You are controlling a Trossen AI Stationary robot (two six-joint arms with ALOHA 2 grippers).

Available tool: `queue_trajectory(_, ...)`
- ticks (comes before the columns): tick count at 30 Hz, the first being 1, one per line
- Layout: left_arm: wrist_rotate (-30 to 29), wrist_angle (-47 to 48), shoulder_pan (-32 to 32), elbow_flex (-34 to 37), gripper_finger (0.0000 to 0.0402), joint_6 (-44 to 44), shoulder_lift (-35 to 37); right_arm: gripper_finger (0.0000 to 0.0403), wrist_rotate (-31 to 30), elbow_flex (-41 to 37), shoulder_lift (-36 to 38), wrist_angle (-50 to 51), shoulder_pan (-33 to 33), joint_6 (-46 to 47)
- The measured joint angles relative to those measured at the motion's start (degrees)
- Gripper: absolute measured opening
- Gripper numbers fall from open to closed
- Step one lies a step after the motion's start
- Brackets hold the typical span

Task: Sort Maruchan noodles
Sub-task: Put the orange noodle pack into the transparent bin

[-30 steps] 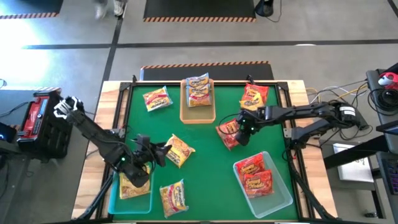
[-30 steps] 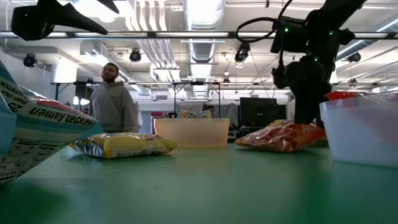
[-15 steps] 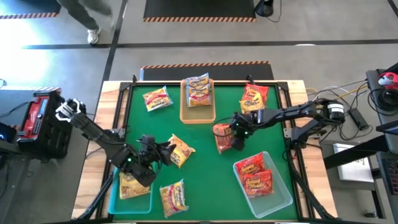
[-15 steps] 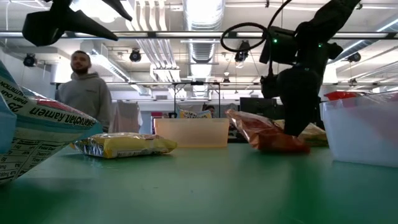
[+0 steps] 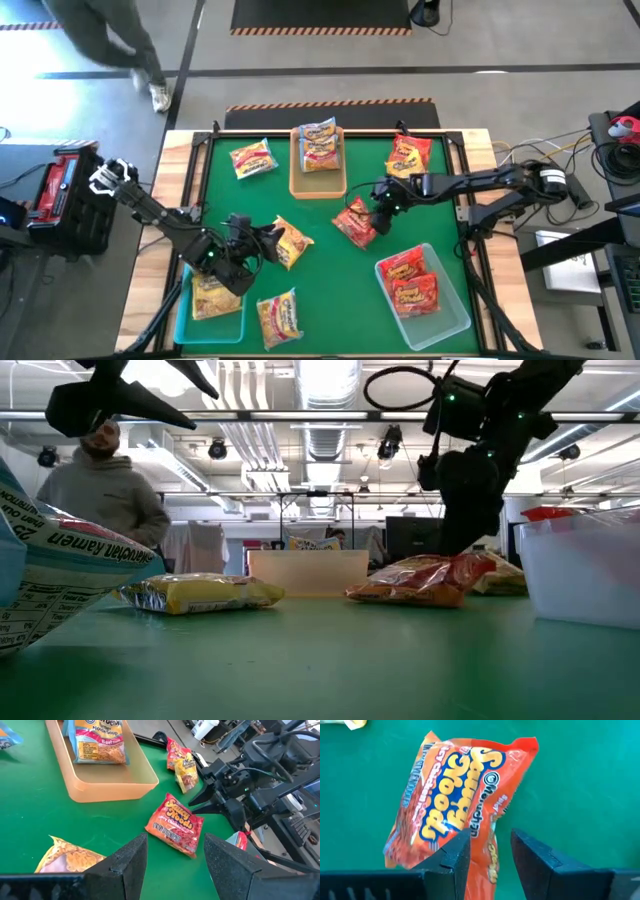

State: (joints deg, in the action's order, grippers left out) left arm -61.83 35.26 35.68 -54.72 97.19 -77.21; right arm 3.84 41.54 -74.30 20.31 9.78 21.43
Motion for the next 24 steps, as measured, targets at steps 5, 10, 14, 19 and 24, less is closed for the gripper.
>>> queue_trajectory(5, 0.95, -4.94, -1.24, 0.00, 0.0176, -6.40, 0.00, 0.0125, 0.17, 0.00, -3.81, -4.94, -0.02, 0.50)
queue_trajectory(10, 1.55, -9.31, -2.95, 0.00, 0.0176, -12.72, 0.00, 0.0127, 2.98, 0.07, -7.34, -8.85, -0.21, 2.69)
queue_trajectory(14, 2.66, -9.47, -4.27, 0.00, 0.0176, -13.14, -0.29, 0.0127, 7.61, 0.07, -8.72, -12.29, -1.57, 5.37)
queue_trajectory(19, 5.44, -12.69, -5.39, 0.09, 0.0176, -12.84, -3.57, 0.0125, 8.19, 0.07, -9.14, -14.24, -4.12, 6.68)
queue_trajectory(24, 8.99, -18.56, -6.19, 0.11, 0.0176, -12.70, -8.30, 0.0125, 8.19, 0.07, -8.68, -17.35, -6.19, 7.07)
